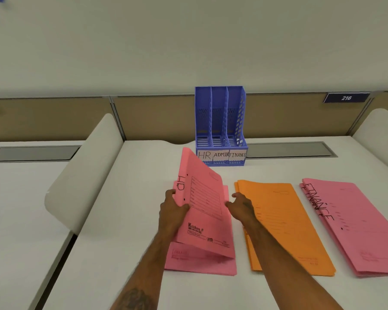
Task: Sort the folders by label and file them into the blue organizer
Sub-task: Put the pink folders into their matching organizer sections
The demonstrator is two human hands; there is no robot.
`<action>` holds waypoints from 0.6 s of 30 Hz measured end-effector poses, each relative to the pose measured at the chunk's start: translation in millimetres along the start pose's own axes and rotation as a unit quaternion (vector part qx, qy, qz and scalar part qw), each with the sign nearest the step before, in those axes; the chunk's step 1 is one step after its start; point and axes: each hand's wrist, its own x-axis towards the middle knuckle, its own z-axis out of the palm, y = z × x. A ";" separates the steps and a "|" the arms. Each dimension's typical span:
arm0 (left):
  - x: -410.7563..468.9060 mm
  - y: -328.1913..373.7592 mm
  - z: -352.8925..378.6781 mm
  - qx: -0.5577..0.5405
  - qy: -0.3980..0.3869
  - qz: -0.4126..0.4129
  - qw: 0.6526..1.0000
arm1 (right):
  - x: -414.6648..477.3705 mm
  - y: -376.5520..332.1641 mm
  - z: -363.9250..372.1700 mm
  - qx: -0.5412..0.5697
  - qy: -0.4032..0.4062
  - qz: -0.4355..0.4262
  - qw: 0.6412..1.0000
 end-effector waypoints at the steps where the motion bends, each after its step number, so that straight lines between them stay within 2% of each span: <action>1: -0.9 9.4 1.1 0.001 0.005 0.021 1.000 | 1.4 -17.4 -10.0 0.013 0.007 -0.024 1.000; 8: -7.9 63.6 19.2 0.070 0.047 0.140 0.987 | 1.4 -154.4 -99.9 0.074 0.029 -0.227 0.971; 12: -12.0 82.1 28.5 0.108 0.075 0.184 0.974 | -1.3 -196.7 -147.2 0.075 0.037 -0.263 0.961; 18: -18.1 93.7 42.4 0.142 0.103 0.231 0.957 | -7.9 -209.5 -183.5 0.049 0.064 -0.295 0.952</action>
